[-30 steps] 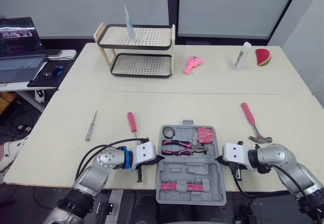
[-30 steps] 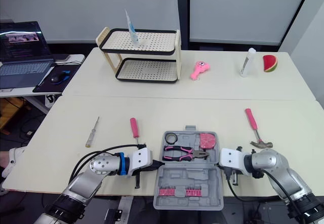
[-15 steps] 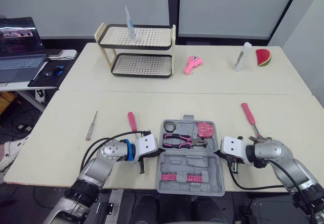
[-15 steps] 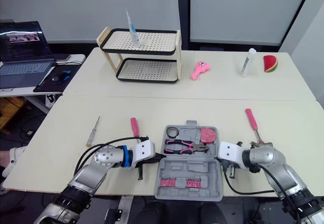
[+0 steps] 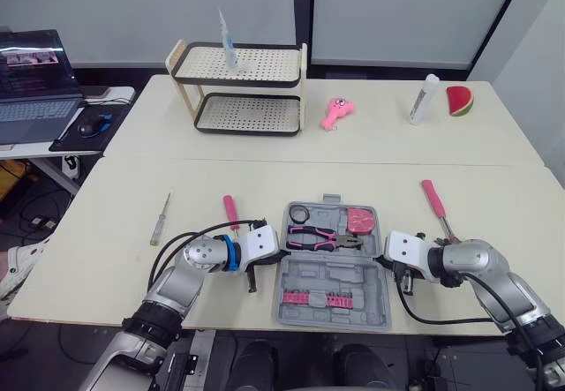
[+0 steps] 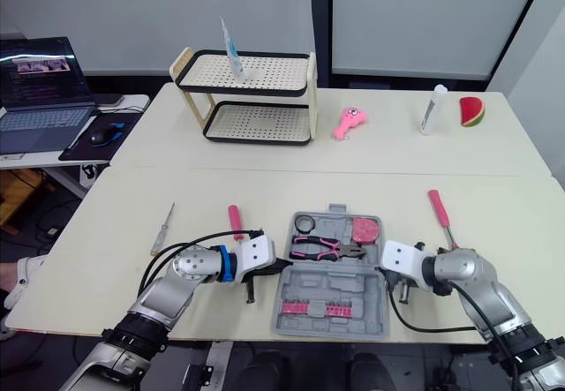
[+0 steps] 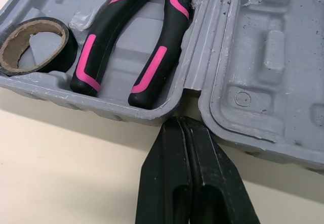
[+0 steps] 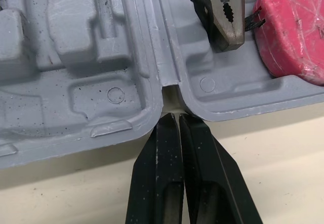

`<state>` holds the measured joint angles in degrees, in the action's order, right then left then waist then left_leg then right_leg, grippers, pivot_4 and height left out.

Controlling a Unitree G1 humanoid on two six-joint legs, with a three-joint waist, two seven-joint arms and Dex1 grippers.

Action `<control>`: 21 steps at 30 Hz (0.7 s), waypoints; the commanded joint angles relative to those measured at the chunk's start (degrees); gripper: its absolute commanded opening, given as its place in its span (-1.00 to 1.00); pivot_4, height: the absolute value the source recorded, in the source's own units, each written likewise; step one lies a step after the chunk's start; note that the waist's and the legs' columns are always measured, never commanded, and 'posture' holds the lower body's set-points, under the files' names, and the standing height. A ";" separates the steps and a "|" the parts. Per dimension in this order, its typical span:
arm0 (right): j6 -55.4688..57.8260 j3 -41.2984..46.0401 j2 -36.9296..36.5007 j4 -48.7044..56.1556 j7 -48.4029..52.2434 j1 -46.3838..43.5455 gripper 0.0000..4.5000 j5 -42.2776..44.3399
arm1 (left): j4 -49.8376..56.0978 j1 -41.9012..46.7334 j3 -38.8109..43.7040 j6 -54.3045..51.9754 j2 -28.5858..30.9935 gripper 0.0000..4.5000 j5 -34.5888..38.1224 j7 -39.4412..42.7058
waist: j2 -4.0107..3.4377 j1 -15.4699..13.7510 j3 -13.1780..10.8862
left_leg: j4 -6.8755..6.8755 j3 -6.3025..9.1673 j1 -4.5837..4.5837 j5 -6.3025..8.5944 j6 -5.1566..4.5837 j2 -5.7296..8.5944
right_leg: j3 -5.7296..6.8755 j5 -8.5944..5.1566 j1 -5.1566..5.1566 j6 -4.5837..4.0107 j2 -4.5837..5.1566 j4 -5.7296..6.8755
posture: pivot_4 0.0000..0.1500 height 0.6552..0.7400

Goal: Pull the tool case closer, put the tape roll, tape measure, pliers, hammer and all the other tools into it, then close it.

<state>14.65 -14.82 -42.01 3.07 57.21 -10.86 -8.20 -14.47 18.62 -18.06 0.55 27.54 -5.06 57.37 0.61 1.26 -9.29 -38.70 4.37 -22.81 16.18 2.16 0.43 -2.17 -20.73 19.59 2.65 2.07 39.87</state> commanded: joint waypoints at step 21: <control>-0.03 -1.51 3.95 -3.17 -1.85 -5.32 -1.00 -1.72 | -5.28 4.58 -1.40 2.53 -4.85 -0.99 -1.59 -3.63 | 0.02 -0.41 0.06 | -0.06 0.01 0.02 0.00 0.00 0.01 | 0.01 0.00 -0.04 0.00 0.01 0.01 | 1.00 0.74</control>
<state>15.53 -14.79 -39.68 -1.44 55.16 -15.04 -10.56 -20.16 22.67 -17.98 1.83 24.52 -6.51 54.32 0.63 0.85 -9.24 -38.76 4.37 -22.80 16.18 2.17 0.44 -2.16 -20.73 19.56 2.66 2.08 39.88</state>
